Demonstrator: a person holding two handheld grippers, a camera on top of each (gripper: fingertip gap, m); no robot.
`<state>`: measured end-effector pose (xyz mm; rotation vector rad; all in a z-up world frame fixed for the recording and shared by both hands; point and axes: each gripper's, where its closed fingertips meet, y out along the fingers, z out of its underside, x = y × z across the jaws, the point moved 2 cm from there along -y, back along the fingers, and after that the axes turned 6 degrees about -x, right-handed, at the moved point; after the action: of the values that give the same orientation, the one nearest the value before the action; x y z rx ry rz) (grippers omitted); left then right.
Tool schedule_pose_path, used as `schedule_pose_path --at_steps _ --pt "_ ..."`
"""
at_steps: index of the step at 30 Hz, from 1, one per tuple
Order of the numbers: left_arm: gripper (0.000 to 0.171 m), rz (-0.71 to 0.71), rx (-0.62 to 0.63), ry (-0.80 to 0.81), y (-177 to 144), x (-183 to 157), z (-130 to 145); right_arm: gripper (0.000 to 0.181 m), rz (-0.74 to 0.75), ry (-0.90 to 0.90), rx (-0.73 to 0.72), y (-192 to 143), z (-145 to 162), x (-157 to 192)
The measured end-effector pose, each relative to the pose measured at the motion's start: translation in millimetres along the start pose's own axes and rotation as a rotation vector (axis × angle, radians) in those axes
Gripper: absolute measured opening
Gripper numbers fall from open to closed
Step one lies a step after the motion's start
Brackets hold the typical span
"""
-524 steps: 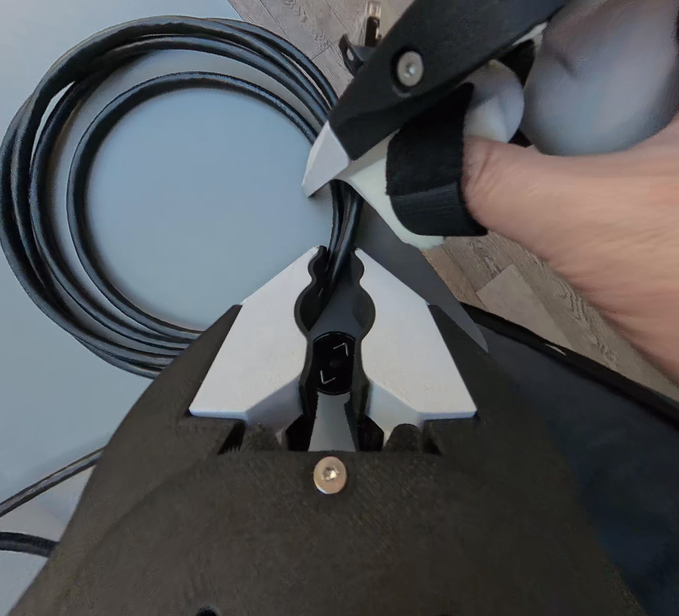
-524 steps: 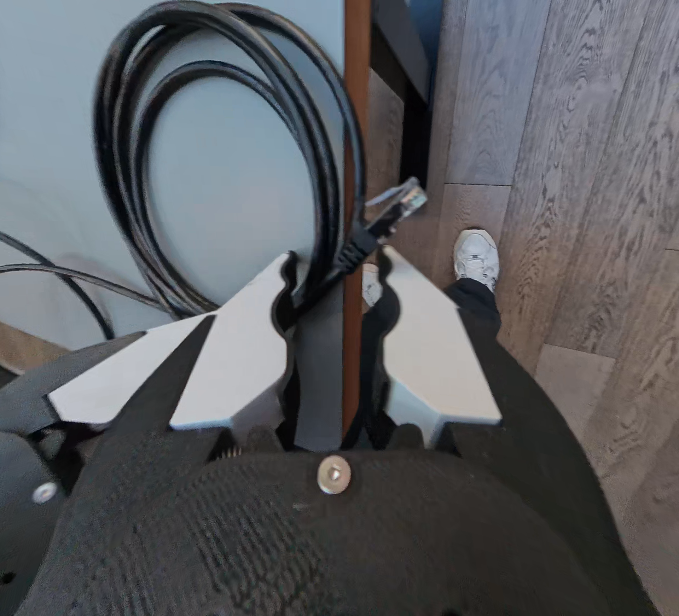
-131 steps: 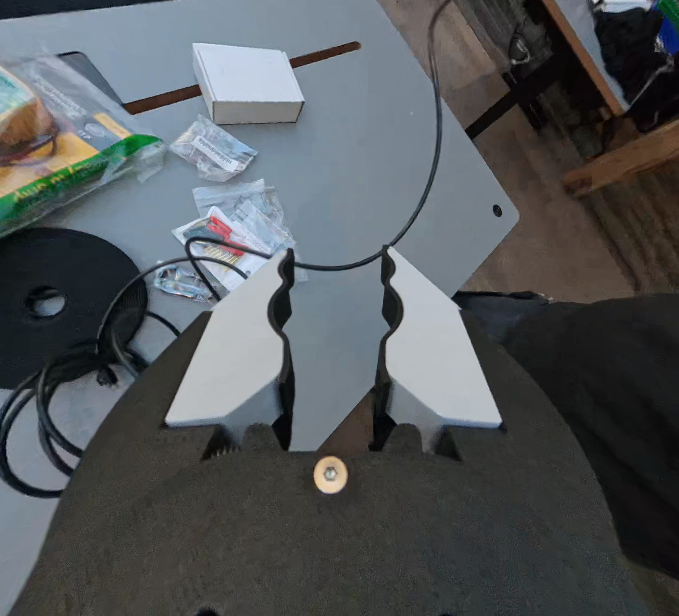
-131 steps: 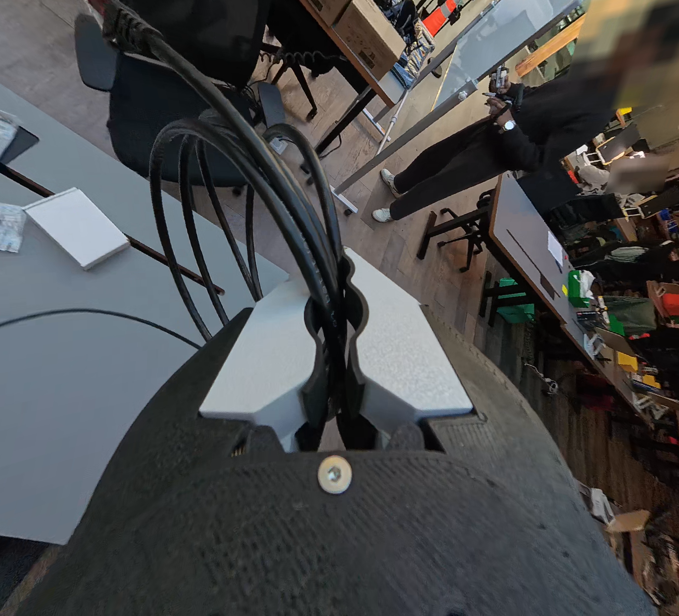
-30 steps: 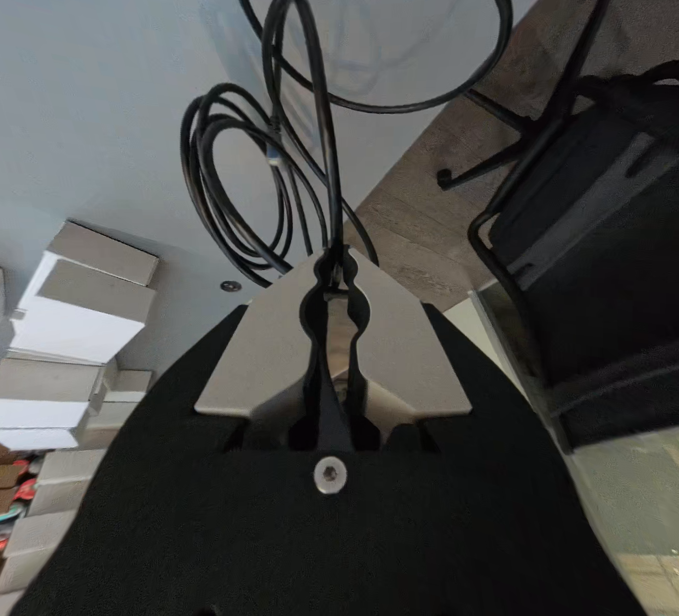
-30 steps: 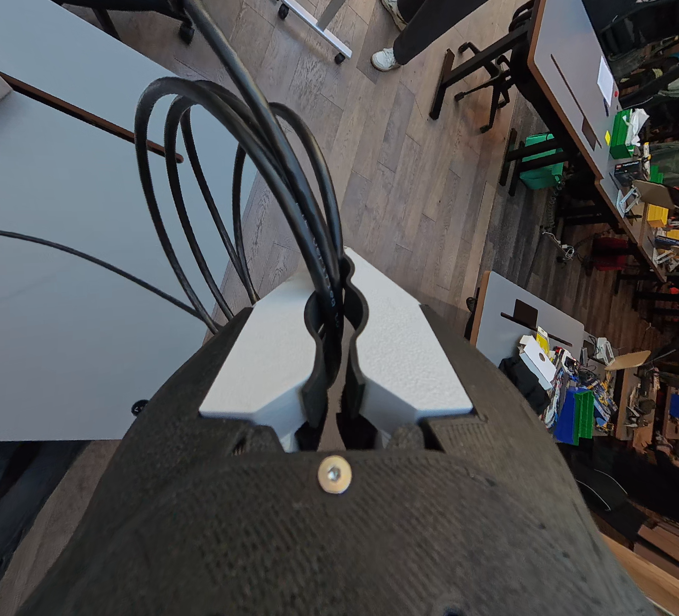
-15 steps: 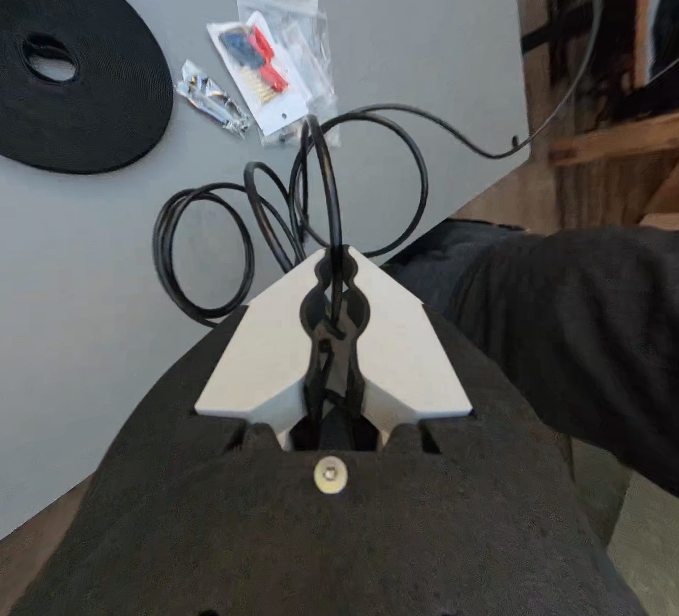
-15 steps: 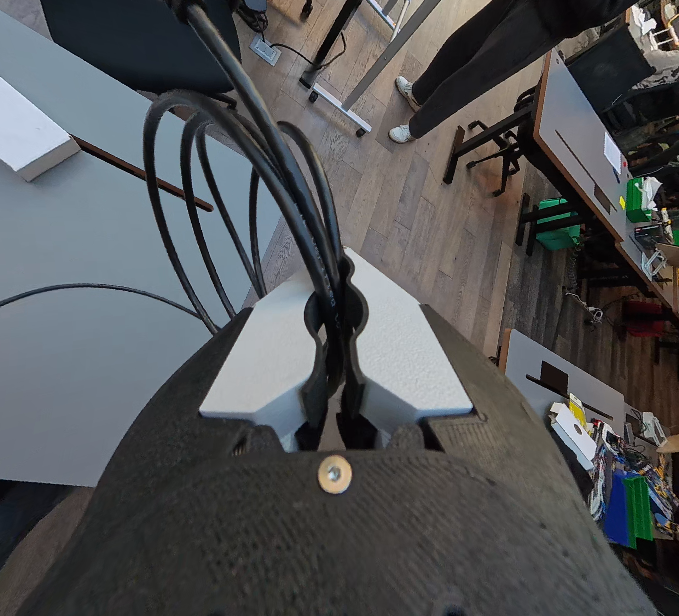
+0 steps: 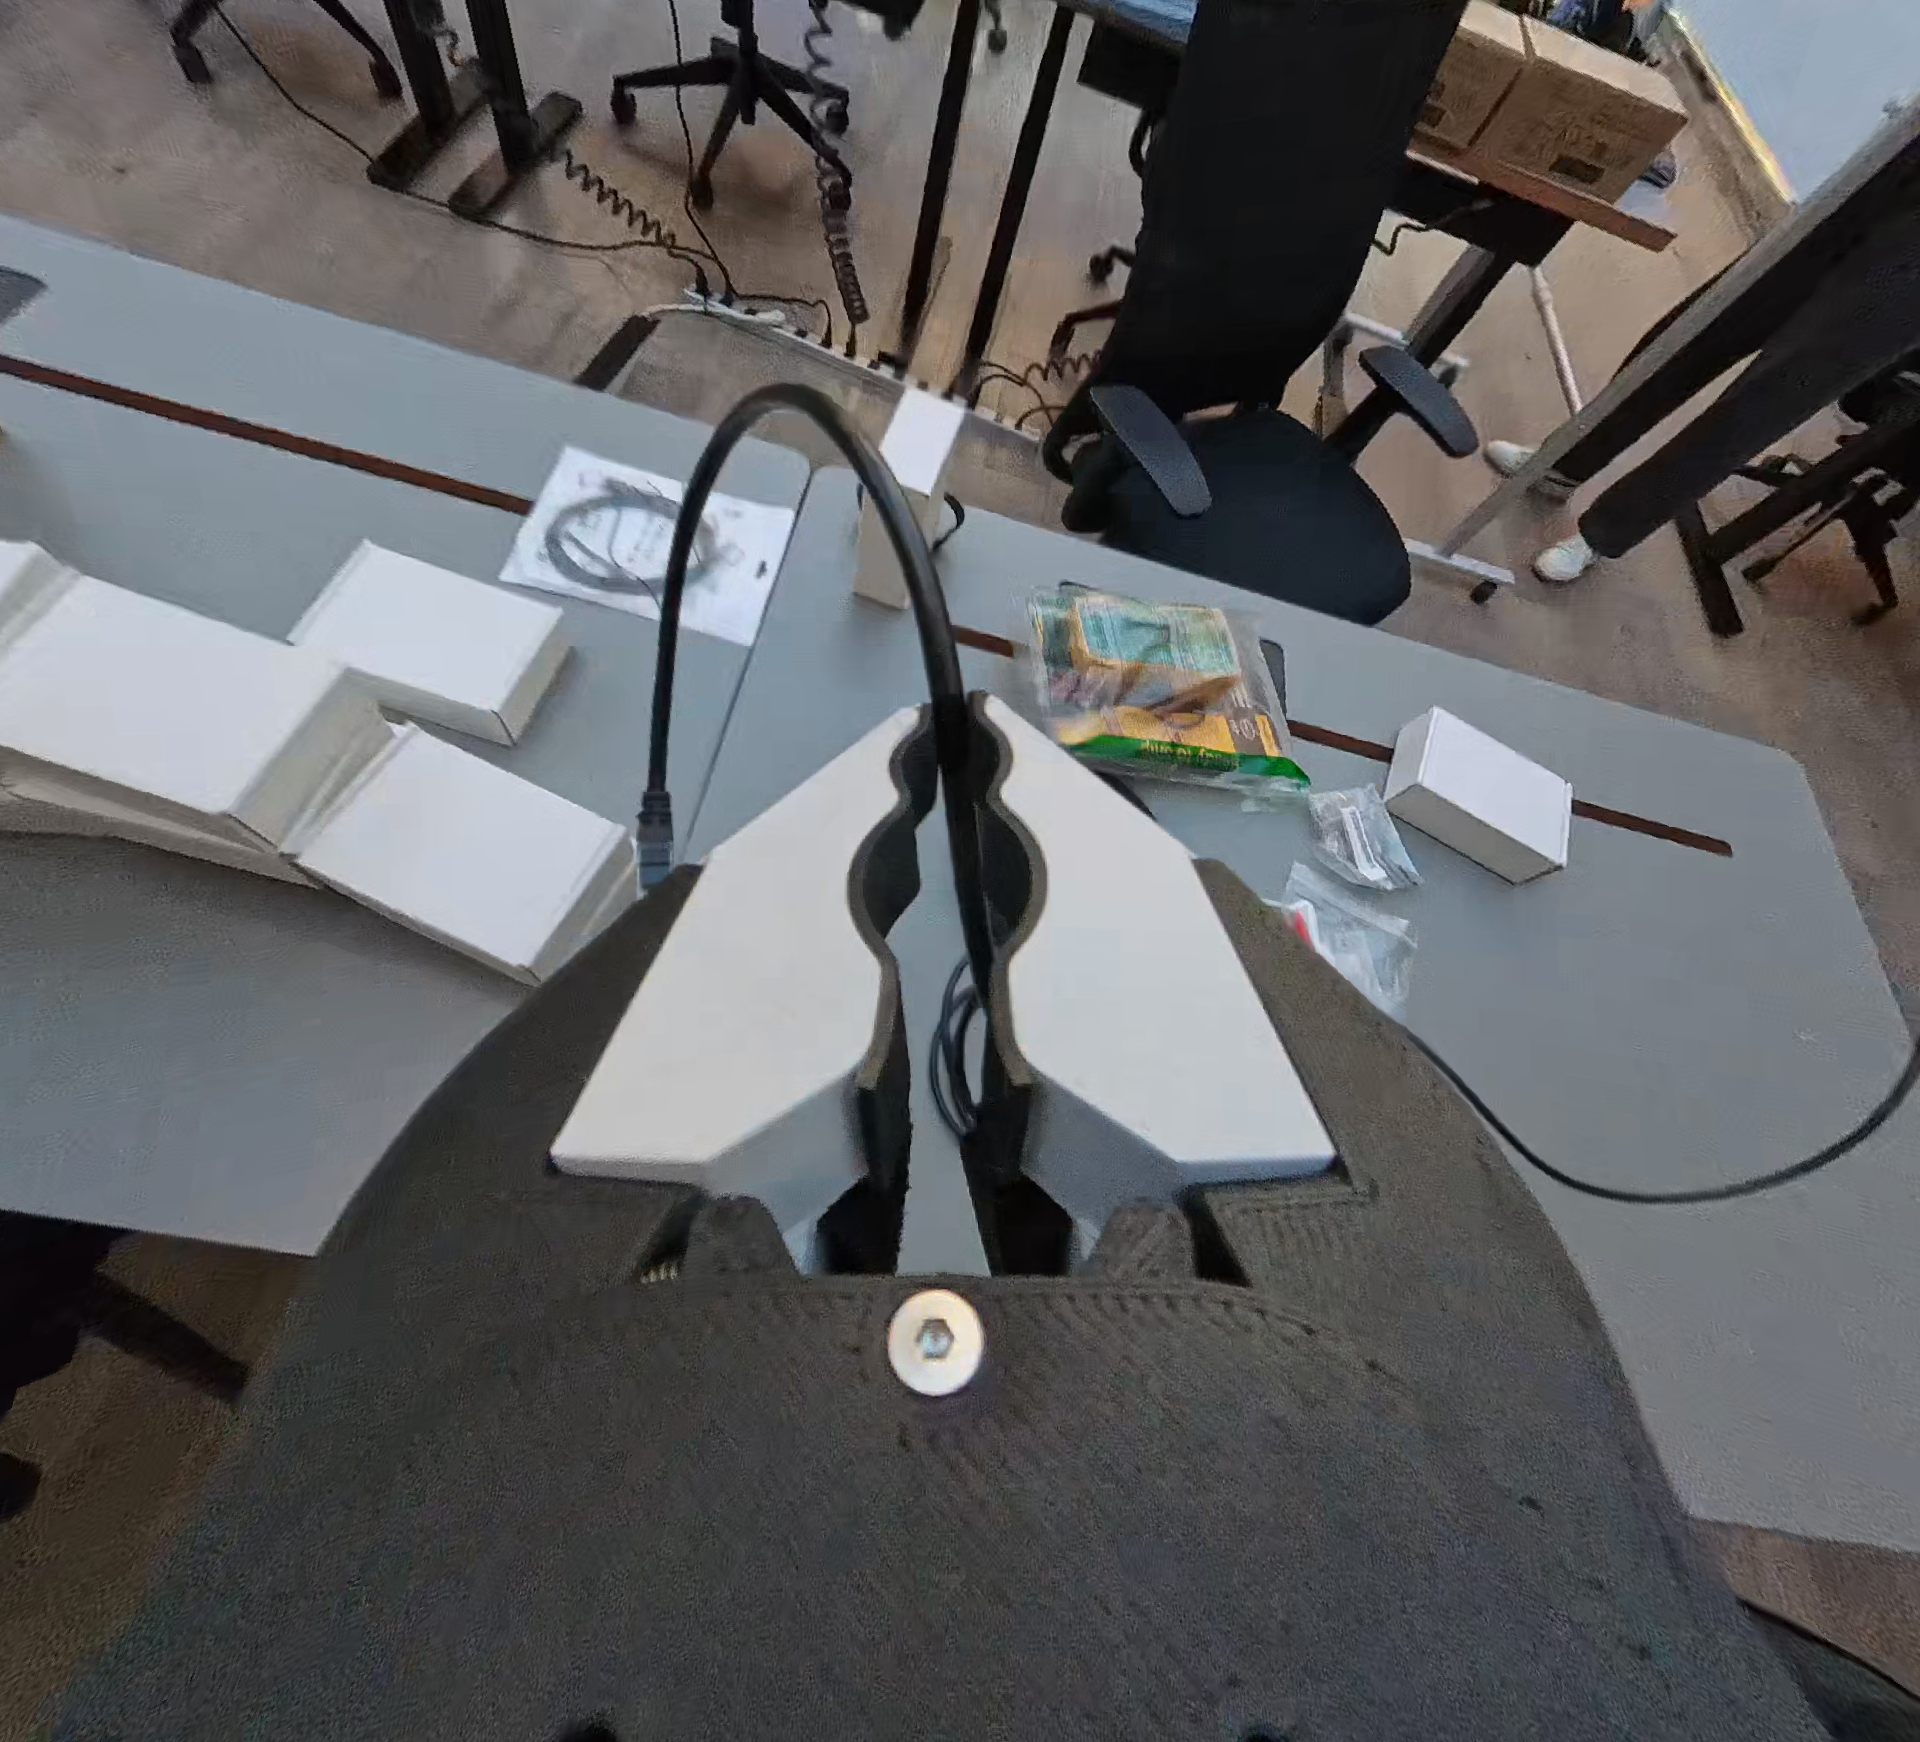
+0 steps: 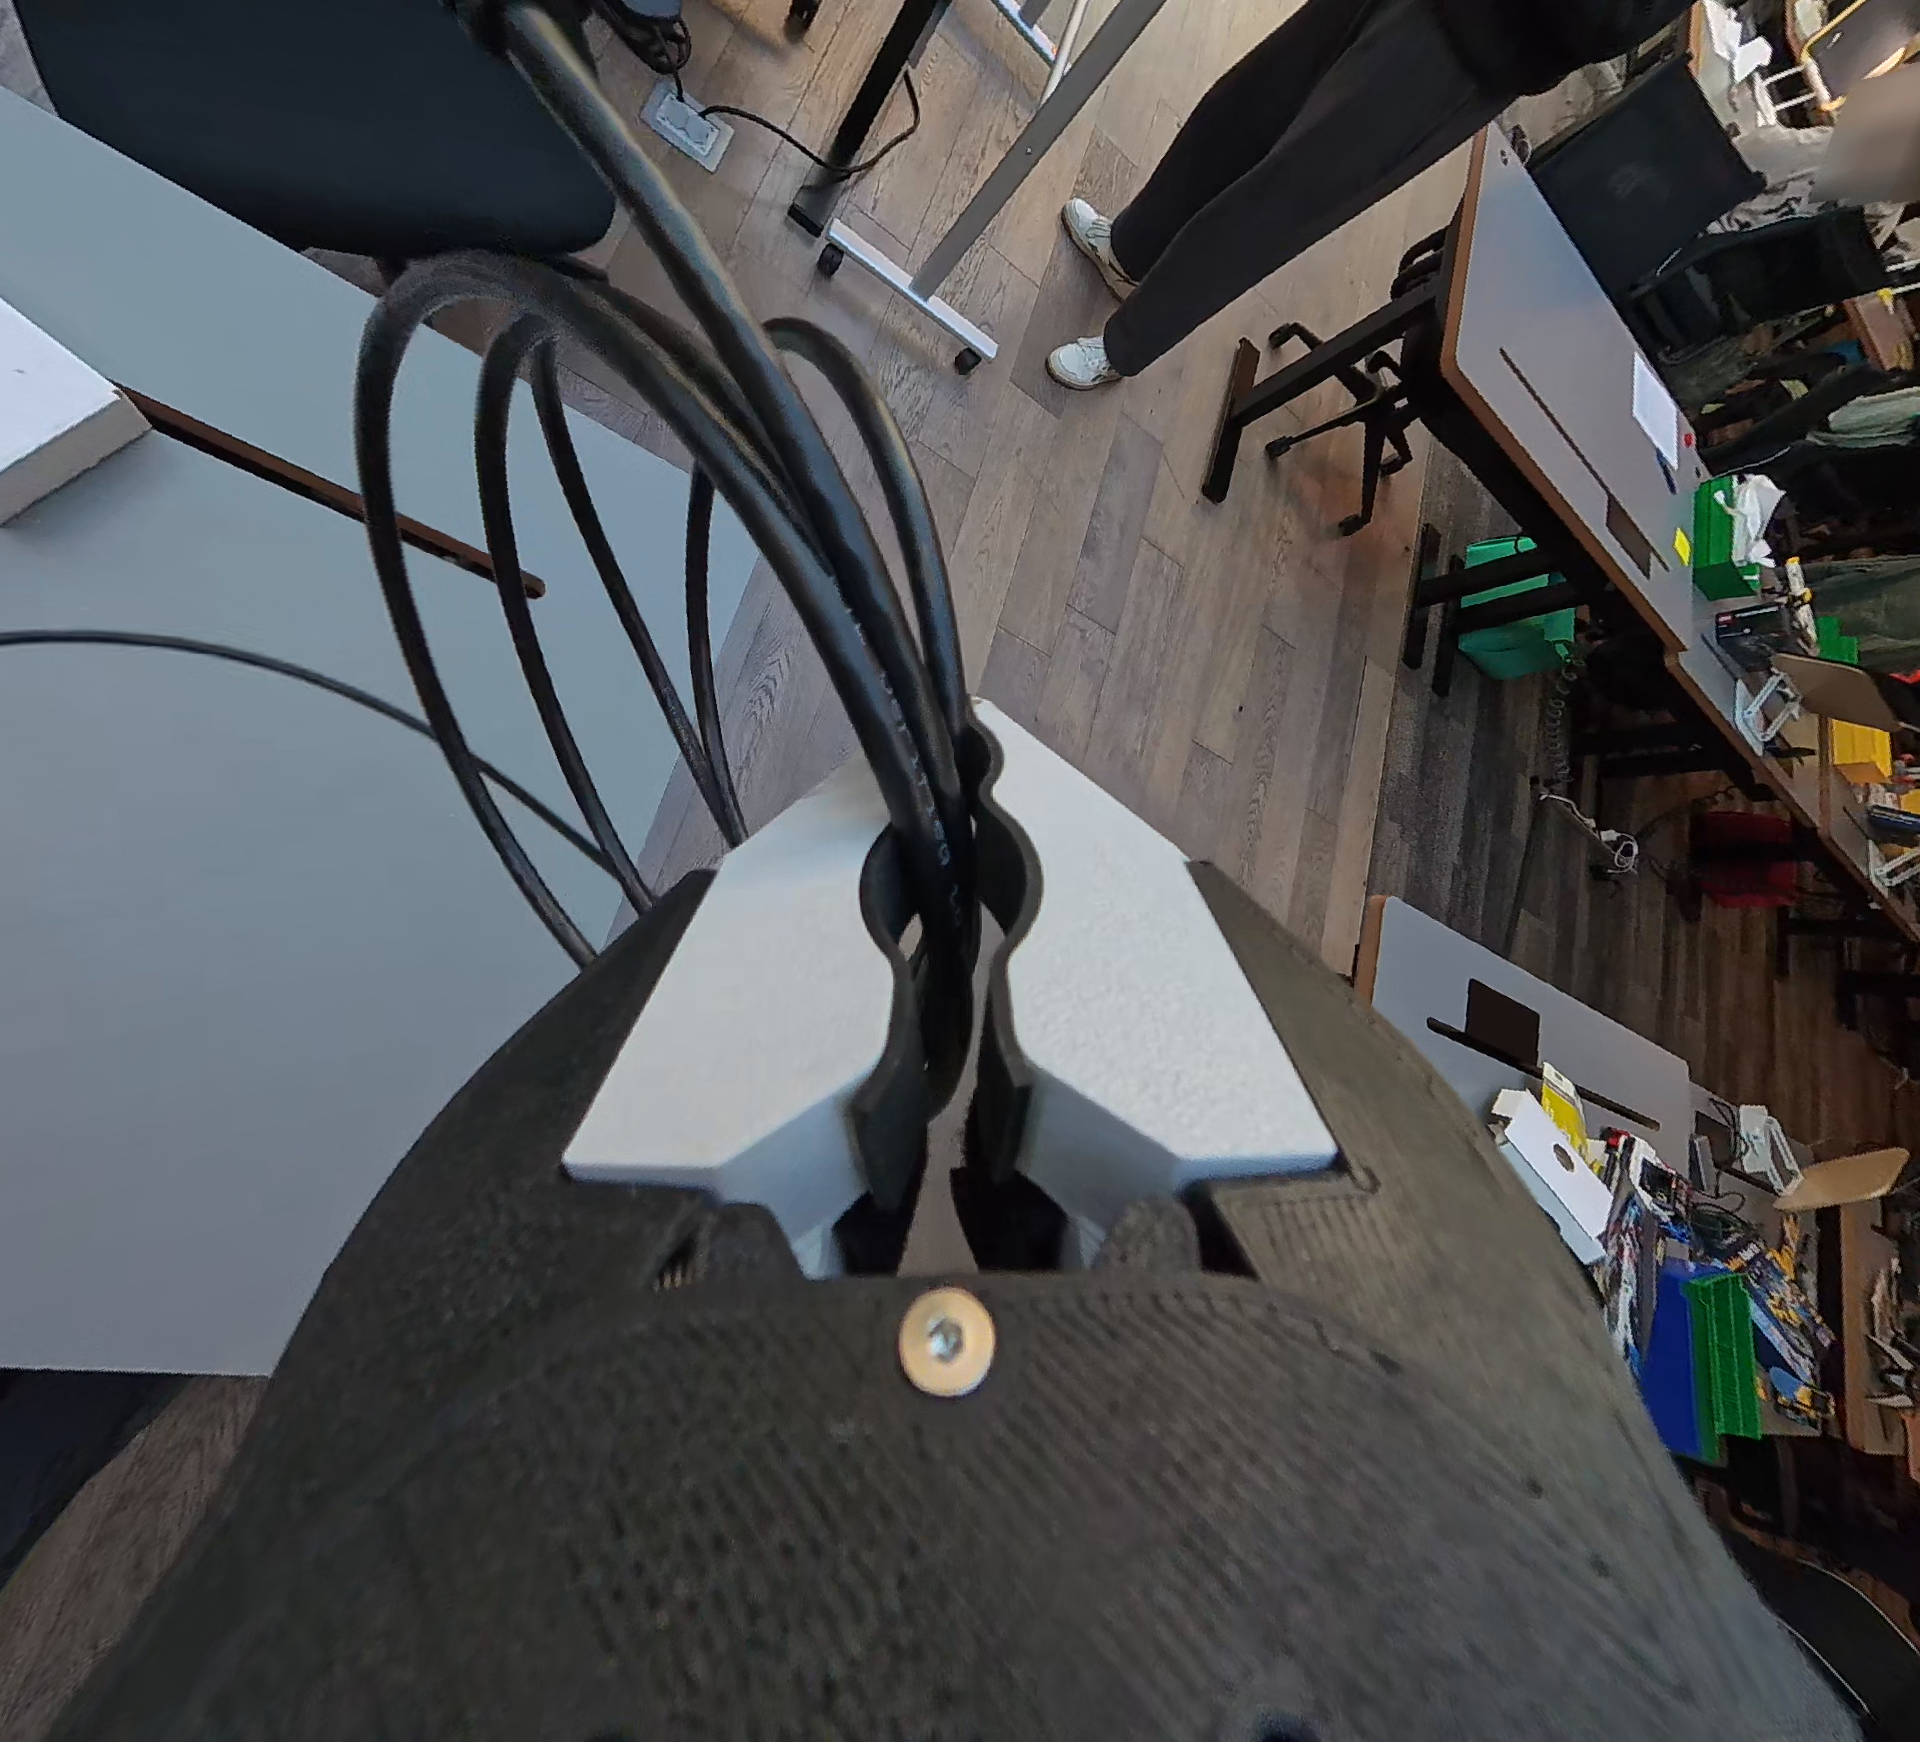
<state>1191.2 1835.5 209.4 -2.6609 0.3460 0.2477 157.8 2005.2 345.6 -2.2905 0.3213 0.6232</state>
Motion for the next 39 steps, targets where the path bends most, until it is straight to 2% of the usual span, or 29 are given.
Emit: schedule_pose_path --at_steps 4,6,7,8,10,12,15,17,21,24,27,29,31,32,33,34,36,39 --pt "0.002 -0.118 -0.167 0.132 -65 7 -164 0.0 0.034 0.022 0.029 -4 -8 -18" --pt "0.002 -0.195 -0.311 0.201 -114 -2 -240 0.0 0.056 0.035 0.033 -9 -13 -27" --pt "0.001 -0.18 -0.392 0.206 -137 -13 -268 0.0 0.065 0.046 0.029 -12 -15 -32" --pt "0.001 -0.153 -0.417 0.203 -151 -22 -282 0.0 0.072 0.057 0.023 -16 -16 -37" --pt "0.001 -0.17 -0.274 0.244 -149 -21 -269 0.0 0.091 0.076 0.014 -23 -17 -49" --pt "0.002 -0.189 -0.148 0.277 -133 -9 -230 0.0 0.109 0.105 0.005 -31 -14 -62" --pt "0.001 -0.083 -0.097 0.15 -102 0 -175 0.0 0.121 0.175 -0.009 -41 -5 -82" --pt "0.001 -0.047 -0.138 0.083 -93 6 -168 0.0 0.126 0.222 -0.002 -45 4 -93" --pt "0.001 0.016 -0.3 -0.026 -100 4 -211 0.0 0.142 0.289 0.04 -50 25 -110" --pt "0.002 0.042 -0.357 -0.07 -104 -4 -255 0.0 0.154 0.3 0.069 -50 40 -111" --pt "0.002 0.087 -0.442 -0.107 -109 -27 -309 0.0 0.149 0.295 0.084 -47 51 -102" --pt "0.002 0.066 -0.539 -0.071 -129 -44 -356 0.0 0.164 0.272 0.119 -46 61 -98" --pt "0.001 -0.001 -0.678 0.006 -163 -60 -405 0.0 0.167 0.266 0.124 -46 66 -93" --pt "0.002 -0.028 -0.725 0.029 -176 -67 -423 0.0 0.156 0.271 0.117 -45 68 -89" --pt "0.002 -0.053 -0.72 0.044 -181 -72 -434 0.0 0.152 0.273 0.114 -44 70 -86" --pt "0.002 -0.095 -0.684 0.064 -177 -72 -436 0.0 0.147 0.271 0.112 -43 72 -82" --pt "0.002 -0.215 -0.571 0.122 -153 -58 -419 0.0 0.116 0.276 0.097 -41 72 -74" --pt "0.002 -0.353 -0.466 0.094 -108 -10 -362 0.0 0.095 0.273 0.065 -48 61 -69"
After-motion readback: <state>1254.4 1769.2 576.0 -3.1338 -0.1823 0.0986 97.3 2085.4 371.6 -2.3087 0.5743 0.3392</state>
